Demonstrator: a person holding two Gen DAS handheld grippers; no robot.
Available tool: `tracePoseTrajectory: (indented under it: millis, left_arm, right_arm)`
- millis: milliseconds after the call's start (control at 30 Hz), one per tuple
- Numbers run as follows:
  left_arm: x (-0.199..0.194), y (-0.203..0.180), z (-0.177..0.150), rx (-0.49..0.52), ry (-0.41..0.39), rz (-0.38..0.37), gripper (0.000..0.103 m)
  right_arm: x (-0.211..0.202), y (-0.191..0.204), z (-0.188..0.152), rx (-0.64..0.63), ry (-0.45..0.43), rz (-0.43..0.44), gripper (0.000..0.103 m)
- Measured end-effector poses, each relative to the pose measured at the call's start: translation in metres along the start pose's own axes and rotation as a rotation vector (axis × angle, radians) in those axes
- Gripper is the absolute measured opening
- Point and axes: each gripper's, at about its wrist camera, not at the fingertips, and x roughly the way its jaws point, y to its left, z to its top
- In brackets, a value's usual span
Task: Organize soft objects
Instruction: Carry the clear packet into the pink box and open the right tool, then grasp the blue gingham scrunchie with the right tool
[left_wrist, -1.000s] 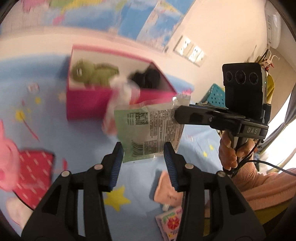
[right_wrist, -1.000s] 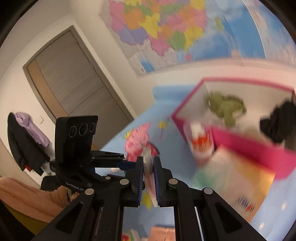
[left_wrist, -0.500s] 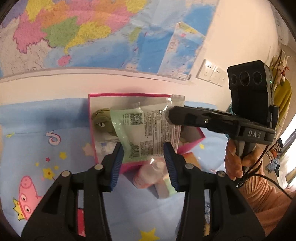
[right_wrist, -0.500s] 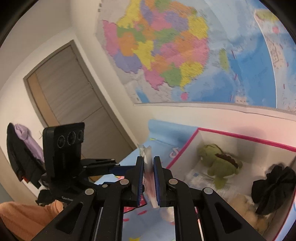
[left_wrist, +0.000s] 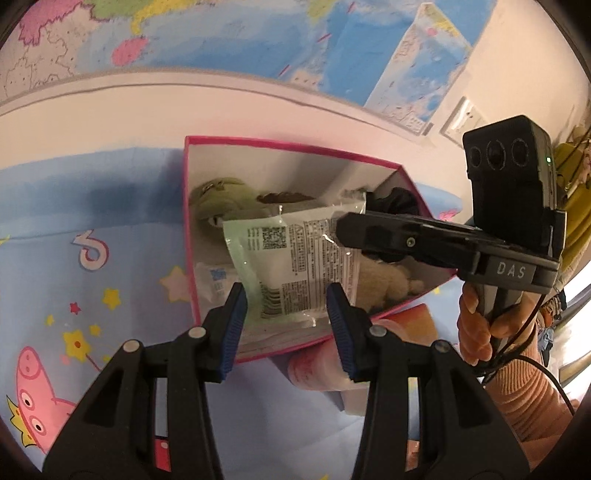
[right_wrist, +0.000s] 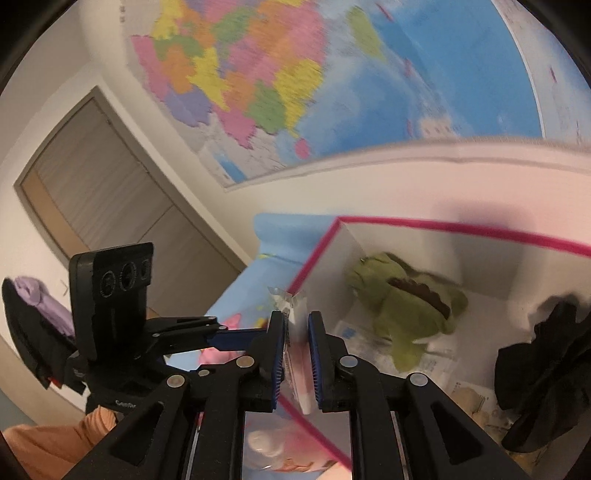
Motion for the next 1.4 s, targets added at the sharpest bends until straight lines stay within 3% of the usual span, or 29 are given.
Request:
tracePoseTrajectory:
  millis: [100, 233, 567, 833, 1033, 1200, 1400]
  left_arm:
    - [0.001, 0.007, -0.003, -0.024, 0.001, 0.001, 0.046]
    - [-0.004, 0.010, -0.003, -0.029, -0.013, 0.003, 0.046]
    - [-0.020, 0.000, -0.010, 0.005, -0.075, 0.053, 0.046]
    - [-0.057, -0.025, -0.045, 0.096, -0.138, -0.003, 0.046]
    - [-0.062, -0.057, -0.095, 0.206, -0.085, -0.079, 0.047]
    - [-0.042, -0.079, -0.135, 0.269, 0.016, -0.119, 0.047]
    - [-0.025, -0.089, -0.166, 0.251, 0.101, -0.180, 0.047]
  right_arm:
    - [0.011, -0.013, 0.000, 0.051, 0.055, -0.114, 0.041]
    - [0.008, -0.015, -0.003, 0.032, 0.053, -0.214, 0.044]
    - [-0.013, 0.004, -0.019, -0.020, 0.046, -0.203, 0.046]
    - [-0.064, 0.027, -0.053, -0.072, -0.009, -0.141, 0.046]
    - [-0.104, 0.057, -0.100, -0.153, 0.004, -0.098, 0.051]
    - [-0.102, 0.064, -0.152, -0.175, 0.129, -0.116, 0.052]
    - [-0.089, 0.052, -0.198, -0.128, 0.246, -0.144, 0.052]
